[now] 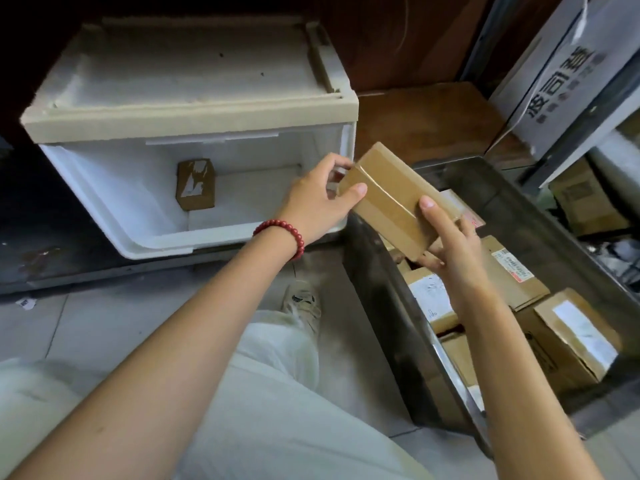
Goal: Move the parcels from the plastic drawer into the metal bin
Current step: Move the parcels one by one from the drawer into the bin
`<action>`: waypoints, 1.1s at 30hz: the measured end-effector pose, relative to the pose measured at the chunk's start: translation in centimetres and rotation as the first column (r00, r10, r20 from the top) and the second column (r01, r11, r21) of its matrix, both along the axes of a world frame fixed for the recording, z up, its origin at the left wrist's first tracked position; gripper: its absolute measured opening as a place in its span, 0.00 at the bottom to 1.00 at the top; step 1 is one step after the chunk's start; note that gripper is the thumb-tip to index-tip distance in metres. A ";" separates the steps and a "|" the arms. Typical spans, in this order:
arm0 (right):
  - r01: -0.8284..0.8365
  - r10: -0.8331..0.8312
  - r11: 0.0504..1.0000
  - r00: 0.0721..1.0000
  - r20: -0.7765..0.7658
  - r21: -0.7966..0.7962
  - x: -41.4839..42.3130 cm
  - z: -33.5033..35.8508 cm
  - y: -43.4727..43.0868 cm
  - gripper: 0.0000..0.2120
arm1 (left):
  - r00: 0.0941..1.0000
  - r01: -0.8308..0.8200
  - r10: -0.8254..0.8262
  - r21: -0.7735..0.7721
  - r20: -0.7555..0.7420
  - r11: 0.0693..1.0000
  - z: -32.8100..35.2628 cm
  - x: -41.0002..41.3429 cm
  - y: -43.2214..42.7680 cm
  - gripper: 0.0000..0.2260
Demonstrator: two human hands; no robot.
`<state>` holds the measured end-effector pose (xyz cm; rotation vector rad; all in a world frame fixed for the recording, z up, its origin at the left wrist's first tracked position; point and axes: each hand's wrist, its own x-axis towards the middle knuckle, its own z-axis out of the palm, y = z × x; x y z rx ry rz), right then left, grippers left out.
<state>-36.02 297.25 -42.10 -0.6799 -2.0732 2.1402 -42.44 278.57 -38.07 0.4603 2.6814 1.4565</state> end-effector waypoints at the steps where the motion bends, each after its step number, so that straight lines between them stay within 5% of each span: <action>1: 0.020 -0.020 1.000 1.000 0.003 -0.006 0.4 -0.1 1.1 0.45 | 1.000 0.028 -0.028 -0.013 -0.008 1.000 0.0 -0.2 1.4 0.15; 7: 0.153 -0.154 0.988 0.988 -0.019 -0.030 3.0 -1.2 6.8 0.34 | 0.990 0.113 -0.102 -0.119 0.095 0.986 -2.7 -1.7 8.5 0.23; 12: 0.223 -0.222 0.974 0.975 0.015 -0.027 4.1 -3.4 9.6 0.34 | 0.969 0.203 -0.174 -0.171 0.173 0.964 -5.8 -2.0 12.0 0.23; 15: 0.262 -0.261 0.965 0.964 0.056 0.000 4.9 -5.0 10.3 0.30 | 0.963 0.249 -0.200 -0.316 0.180 0.915 -7.1 -1.9 13.4 0.25; 23: 0.113 -0.148 0.974 0.973 0.175 0.195 5.9 -9.6 8.7 0.30 | 0.923 0.384 -0.312 -0.484 0.225 0.786 -10.0 -1.9 14.2 0.27; 29: 0.043 -0.098 0.949 0.982 0.163 0.311 5.4 -9.9 7.2 0.36 | 0.947 0.297 -0.309 -0.614 0.090 0.731 -10.8 -2.4 13.9 0.25; 33: -0.057 -0.017 0.919 0.983 0.185 0.391 4.7 -9.4 7.4 0.30 | 0.939 0.180 -0.338 -0.749 -0.062 0.638 -10.7 -2.2 12.7 0.27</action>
